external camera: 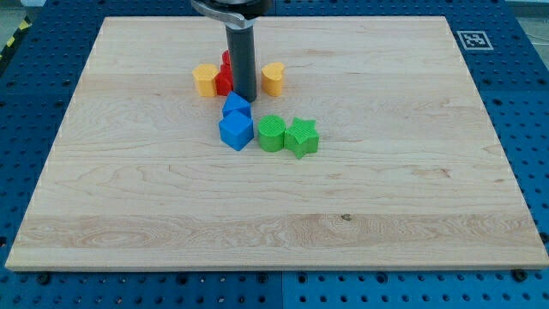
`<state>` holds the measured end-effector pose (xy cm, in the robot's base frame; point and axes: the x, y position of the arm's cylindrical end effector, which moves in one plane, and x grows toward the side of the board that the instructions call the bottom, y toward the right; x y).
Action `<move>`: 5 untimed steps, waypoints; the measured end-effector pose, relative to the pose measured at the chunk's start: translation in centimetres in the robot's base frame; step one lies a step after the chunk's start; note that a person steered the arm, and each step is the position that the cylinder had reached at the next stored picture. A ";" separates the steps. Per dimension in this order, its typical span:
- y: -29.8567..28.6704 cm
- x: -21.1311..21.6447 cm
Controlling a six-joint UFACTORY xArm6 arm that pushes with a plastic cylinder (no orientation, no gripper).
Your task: Push the red star into the red circle
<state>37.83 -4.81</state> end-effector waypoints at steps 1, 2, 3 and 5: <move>0.0 -0.2; 0.0 -0.2; 1.2 -0.2; 2.8 3.0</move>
